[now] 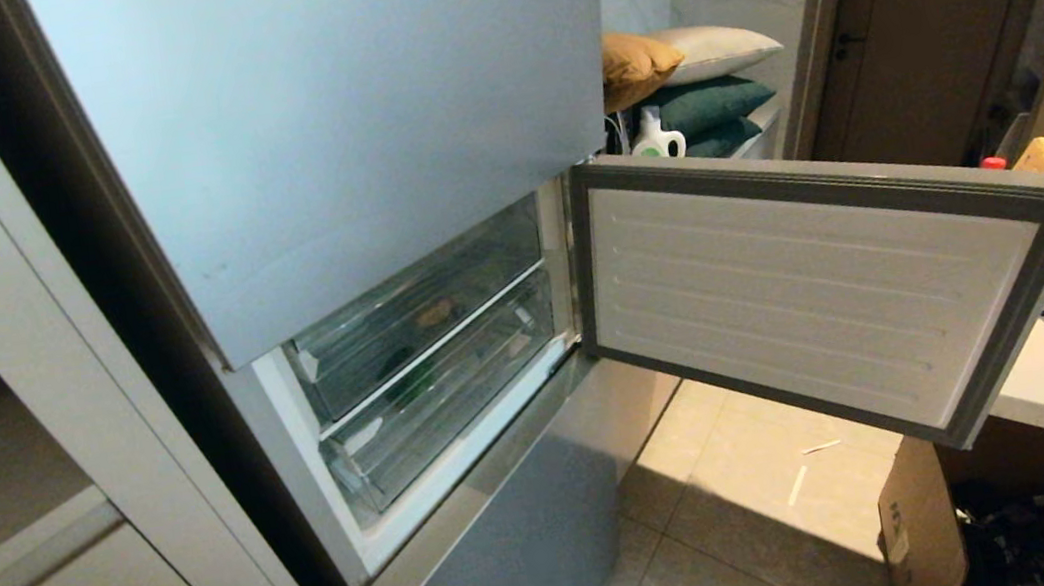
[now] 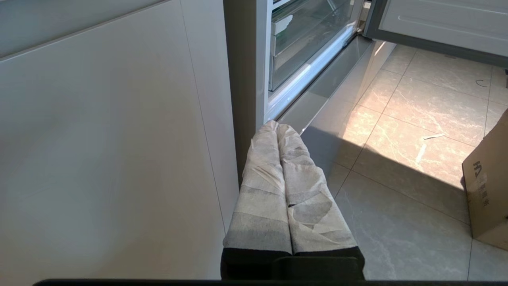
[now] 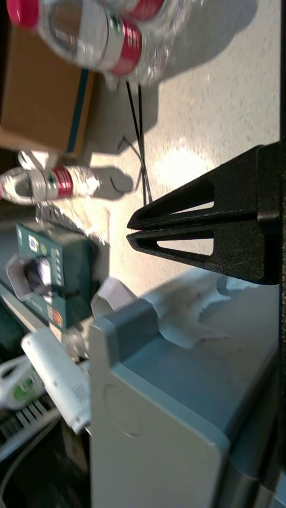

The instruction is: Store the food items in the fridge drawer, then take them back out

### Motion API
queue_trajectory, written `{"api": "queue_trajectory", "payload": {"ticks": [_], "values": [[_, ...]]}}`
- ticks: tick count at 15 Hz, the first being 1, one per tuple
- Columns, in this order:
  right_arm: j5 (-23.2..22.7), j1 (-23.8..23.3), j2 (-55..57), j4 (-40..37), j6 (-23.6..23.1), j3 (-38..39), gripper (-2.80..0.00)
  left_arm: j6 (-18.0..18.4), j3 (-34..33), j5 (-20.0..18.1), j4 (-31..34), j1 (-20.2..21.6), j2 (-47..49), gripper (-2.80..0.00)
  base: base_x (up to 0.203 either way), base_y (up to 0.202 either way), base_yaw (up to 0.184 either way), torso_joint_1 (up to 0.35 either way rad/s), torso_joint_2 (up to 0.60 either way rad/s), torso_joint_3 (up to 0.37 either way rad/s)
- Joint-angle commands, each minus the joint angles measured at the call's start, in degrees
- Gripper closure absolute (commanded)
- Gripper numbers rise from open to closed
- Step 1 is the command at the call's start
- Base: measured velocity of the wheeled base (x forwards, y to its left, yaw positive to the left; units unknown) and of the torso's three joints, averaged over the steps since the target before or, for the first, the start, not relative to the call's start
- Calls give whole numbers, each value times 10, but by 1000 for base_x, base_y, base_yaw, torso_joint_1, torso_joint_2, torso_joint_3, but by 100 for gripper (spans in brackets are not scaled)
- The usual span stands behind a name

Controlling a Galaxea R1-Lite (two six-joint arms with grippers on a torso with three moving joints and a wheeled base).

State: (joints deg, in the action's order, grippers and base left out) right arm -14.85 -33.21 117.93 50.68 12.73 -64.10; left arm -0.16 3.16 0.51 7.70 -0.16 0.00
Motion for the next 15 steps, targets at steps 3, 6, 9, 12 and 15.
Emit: {"api": "queue_trajectory", "payload": {"ticks": [3, 6, 9, 12, 15], "values": [[-26, 0, 17, 3, 2, -14, 0, 0, 0, 0, 1, 0, 0, 0, 0, 0, 0, 0, 0, 0], [-68, -8, 23, 3, 5, -25, 0, 0, 0, 0, 0, -1, 0, 0, 0, 0, 0, 0, 0, 0], [-87, -14, 24, 3, 5, -26, 0, 0, 0, 0, 0, 0, 0, 0, 0, 0, 0, 0, 0, 0], [-97, -15, 16, 3, 5, -15, 0, 0, 0, 0, 0, 0, 0, 0, 0, 0, 0, 0, 0, 0], [-115, -15, 12, 3, 5, -10, 0, 0, 0, 0, 0, -1, 0, 0, 0, 0, 0, 0, 0, 0]]}}
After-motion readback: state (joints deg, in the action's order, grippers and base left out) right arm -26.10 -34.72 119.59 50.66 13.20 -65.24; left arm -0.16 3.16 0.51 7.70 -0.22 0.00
